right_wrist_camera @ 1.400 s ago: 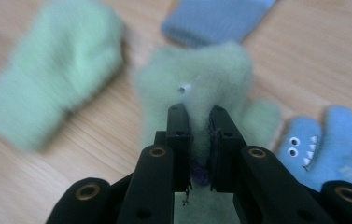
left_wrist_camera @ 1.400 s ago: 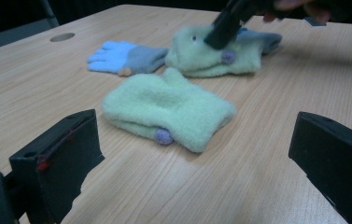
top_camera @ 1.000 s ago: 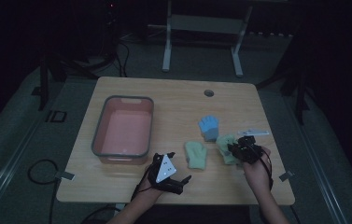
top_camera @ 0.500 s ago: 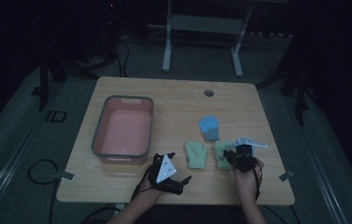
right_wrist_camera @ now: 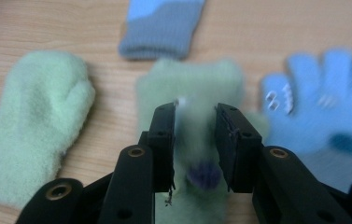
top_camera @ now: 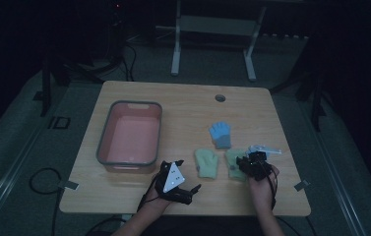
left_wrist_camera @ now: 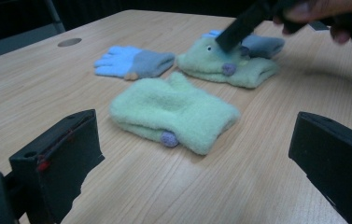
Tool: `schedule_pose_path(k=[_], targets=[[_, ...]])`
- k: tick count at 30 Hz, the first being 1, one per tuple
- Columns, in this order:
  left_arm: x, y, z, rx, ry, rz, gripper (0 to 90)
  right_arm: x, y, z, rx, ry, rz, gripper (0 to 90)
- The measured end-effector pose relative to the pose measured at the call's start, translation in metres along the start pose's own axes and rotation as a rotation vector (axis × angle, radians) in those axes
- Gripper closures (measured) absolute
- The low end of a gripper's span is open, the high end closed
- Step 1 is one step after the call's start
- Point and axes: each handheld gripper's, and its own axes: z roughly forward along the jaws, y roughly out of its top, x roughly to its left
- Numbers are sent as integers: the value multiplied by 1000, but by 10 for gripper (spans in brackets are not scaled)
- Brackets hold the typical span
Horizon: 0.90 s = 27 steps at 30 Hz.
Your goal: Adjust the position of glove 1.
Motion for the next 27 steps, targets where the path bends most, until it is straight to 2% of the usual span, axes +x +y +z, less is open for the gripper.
schedule_pose_path(k=[2, 5, 6, 7, 8, 10, 12, 15, 19, 21, 23, 25, 27], targets=[[0, 0, -1, -2, 2, -4, 25, 0, 6, -4, -11, 20, -63, 680], [1, 0, -2, 0, 4, -2, 25, 0, 15, -7, -19, 32, -213, 646], [1, 0, -2, -2, 6, -4, 25, -1, 16, -8, -14, 27, -240, 646], [1, 0, -2, -1, 6, -5, 25, -2, 18, -8, -17, 48, -255, 642], [1, 0, -2, -1, 6, -5, 24, -2, 18, -8, -17, 48, -255, 642], [2, 0, -2, 0, 13, -3, 24, -4, 19, -7, -5, 70, -292, 625], [3, 0, -2, -1, 15, -7, 25, -4, 16, -5, 0, 92, -310, 630], [3, 0, -2, -2, 14, -9, 24, -4, 11, 1, 28, 101, -316, 627], [2, 0, -3, 0, 21, 8, 24, -3, 4, 9, 49, 101, -315, 614], [4, 0, -3, -4, 25, -1, 25, -3, 0, 13, 57, 94, -322, 615], [6, -1, -2, 3, 24, -8, 25, -3, -5, 17, 70, 87, -319, 632], [6, 0, -2, -1, 25, -9, 25, -4, -8, 18, 57, 84, -296, 675], [5, -1, -2, 0, 20, -5, 24, -4, -9, 18, 57, 78, -287, 757]])
